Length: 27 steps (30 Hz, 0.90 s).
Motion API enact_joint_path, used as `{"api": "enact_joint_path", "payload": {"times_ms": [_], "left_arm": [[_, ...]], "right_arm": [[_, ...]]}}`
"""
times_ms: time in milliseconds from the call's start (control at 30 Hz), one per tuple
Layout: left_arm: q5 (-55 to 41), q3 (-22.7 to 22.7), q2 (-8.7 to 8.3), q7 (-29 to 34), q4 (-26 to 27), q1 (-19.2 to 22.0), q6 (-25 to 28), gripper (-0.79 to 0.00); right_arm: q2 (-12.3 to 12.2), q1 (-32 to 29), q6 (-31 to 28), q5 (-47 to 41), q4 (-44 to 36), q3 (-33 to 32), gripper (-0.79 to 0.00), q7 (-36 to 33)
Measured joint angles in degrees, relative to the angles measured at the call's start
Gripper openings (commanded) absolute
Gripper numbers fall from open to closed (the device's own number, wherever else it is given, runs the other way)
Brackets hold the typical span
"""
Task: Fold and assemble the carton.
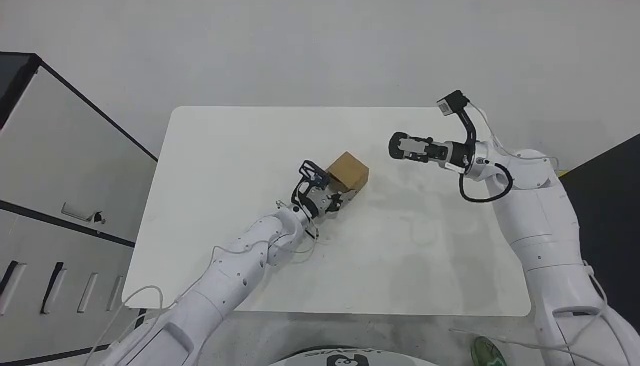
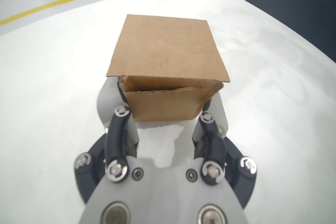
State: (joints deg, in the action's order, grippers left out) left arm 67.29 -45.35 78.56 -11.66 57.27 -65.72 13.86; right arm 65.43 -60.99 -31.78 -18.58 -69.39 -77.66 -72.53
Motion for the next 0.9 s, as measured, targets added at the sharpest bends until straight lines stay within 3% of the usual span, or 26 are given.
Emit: {"api": "enact_joint_path", "payload": {"times_ms": [900], "left_arm": [[0.8, 0.1, -0.05, 0.9, 1.1, -0.1, -0.1, -0.785]], "right_arm": [[0.0, 0.0, 0.0, 0.0, 0.0, 0.0, 0.000, 0.0]]}}
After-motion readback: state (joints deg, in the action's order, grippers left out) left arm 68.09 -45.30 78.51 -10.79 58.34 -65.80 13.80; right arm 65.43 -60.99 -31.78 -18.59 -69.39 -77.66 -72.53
